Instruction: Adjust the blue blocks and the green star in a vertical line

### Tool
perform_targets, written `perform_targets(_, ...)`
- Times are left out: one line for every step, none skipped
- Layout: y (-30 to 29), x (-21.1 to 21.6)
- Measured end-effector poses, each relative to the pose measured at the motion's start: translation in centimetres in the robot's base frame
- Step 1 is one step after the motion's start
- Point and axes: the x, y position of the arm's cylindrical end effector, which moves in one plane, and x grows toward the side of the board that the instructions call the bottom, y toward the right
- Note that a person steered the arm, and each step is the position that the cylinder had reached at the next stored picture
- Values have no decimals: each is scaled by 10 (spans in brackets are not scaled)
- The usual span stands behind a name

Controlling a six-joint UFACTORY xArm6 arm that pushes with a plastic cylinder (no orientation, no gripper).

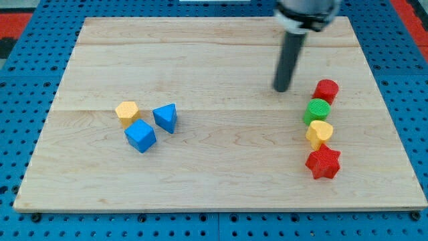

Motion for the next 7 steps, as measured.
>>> perform_targets(-30,42)
perform_targets(-30,98)
perform_targets(-77,143)
perform_targets(-157,162)
perform_targets(-207,161)
perform_targets(-223,122)
perform_targets(-189,91)
